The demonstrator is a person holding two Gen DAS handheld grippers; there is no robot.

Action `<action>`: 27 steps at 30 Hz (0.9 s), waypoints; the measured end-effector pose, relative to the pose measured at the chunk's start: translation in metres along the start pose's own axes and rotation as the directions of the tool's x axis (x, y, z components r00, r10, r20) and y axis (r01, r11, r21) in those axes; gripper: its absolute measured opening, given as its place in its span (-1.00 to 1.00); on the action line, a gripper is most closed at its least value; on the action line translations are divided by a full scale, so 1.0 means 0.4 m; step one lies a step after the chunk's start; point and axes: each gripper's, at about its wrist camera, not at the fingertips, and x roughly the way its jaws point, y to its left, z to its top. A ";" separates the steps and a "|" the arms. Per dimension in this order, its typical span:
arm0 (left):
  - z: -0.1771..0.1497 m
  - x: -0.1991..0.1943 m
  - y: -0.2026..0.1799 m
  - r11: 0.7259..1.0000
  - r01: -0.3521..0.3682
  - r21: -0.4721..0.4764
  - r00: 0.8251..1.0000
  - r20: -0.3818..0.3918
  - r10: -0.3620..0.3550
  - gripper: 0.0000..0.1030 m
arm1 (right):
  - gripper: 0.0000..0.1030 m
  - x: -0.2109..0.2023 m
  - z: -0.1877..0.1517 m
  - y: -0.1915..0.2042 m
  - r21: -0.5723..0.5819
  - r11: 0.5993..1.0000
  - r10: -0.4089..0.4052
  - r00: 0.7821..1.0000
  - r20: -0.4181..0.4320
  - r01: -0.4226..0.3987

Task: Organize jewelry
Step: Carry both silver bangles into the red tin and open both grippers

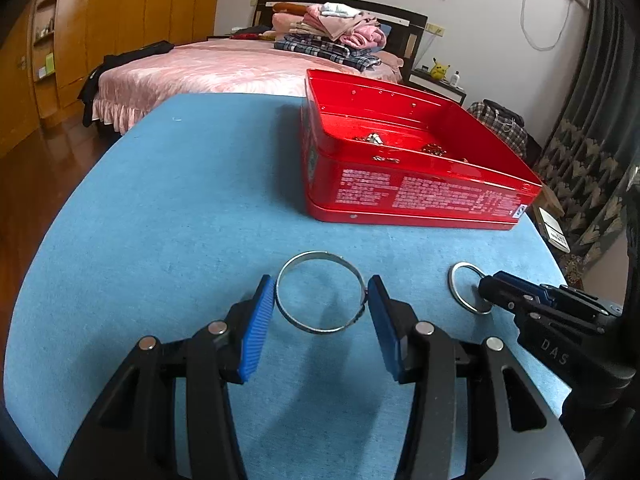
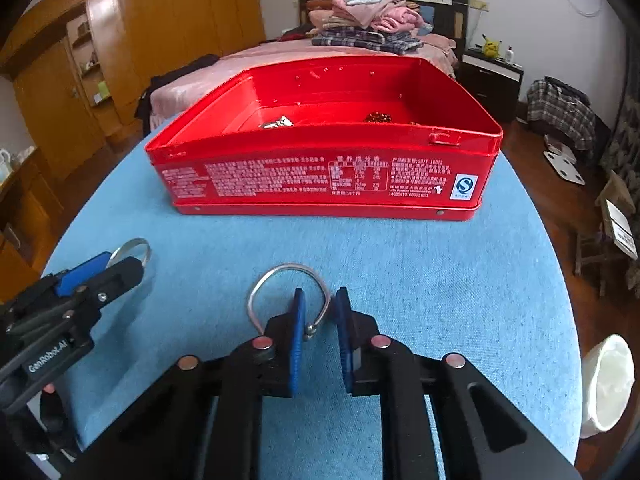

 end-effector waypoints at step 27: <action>0.000 0.003 0.003 1.000 0.008 -0.001 1.000 0.002 -0.008 -0.11 | -0.12 -0.033 -0.007 0.029 -0.058 0.998 0.014 0.999 0.041 -0.012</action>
